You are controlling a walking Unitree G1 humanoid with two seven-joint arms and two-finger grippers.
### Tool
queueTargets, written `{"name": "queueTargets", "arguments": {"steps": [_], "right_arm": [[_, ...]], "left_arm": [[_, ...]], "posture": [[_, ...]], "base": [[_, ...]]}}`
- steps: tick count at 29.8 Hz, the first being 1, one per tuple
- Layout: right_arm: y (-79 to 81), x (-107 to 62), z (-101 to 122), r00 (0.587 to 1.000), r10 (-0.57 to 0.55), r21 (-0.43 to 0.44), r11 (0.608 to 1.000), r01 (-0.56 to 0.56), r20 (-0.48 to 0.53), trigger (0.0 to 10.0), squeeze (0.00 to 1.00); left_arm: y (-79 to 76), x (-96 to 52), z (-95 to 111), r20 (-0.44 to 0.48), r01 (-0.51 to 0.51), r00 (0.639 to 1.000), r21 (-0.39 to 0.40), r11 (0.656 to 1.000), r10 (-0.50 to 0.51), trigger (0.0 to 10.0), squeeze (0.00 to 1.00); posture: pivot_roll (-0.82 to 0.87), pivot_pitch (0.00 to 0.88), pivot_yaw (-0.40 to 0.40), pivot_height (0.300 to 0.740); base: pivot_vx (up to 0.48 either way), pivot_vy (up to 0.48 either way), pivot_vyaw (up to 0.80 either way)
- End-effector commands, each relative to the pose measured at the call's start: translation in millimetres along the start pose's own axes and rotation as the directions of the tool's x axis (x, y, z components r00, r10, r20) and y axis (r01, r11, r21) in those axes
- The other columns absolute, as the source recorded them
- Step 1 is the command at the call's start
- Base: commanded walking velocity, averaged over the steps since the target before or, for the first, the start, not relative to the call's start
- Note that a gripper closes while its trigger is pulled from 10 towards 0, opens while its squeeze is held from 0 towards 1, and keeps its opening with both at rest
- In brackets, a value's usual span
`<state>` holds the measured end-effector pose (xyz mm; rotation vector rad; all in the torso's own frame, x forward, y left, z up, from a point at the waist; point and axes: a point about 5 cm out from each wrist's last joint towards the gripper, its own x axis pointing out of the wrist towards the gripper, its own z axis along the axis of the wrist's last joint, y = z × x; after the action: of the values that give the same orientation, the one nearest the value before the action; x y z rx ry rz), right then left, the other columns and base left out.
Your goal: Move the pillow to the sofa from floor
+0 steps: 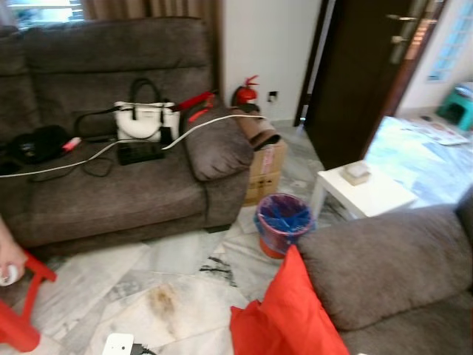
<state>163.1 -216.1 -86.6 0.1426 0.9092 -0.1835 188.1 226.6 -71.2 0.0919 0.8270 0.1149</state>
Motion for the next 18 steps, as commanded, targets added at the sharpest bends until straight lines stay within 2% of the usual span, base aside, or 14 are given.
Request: {"name": "queueTargets", "arguments": {"steps": [1,4,18], "right_arm": [[34.2,5.5,5.9,0.994,0.107,0.097,0.990,-0.104,-0.018,10.0,0.00],[33.7,5.4,5.0,0.996,0.092,0.133,0.987,-0.089,-0.016,10.0,0.00],[34.7,5.4,4.8,0.995,0.099,0.132,0.987,-0.096,-0.020,10.0,0.00]], "left_arm": [[18.3,-5.9,-18.5,-0.087,-0.044,0.995,-0.040,0.998,0.040,10.0,0.00],[18.1,-6.0,-18.4,-0.086,-0.043,0.995,-0.040,0.998,0.040,10.0,0.00],[17.2,-4.8,-14.3,-0.069,-0.037,0.997,-0.023,0.999,0.035,10.0,0.00]], "posture": [[0.17,0.098,0.040,0.740],[0.17,0.096,0.039,0.740],[0.17,0.096,0.040,0.740]], "base": [[0.000,0.000,0.59],[0.000,0.000,0.20],[0.000,0.000,0.00]]}}
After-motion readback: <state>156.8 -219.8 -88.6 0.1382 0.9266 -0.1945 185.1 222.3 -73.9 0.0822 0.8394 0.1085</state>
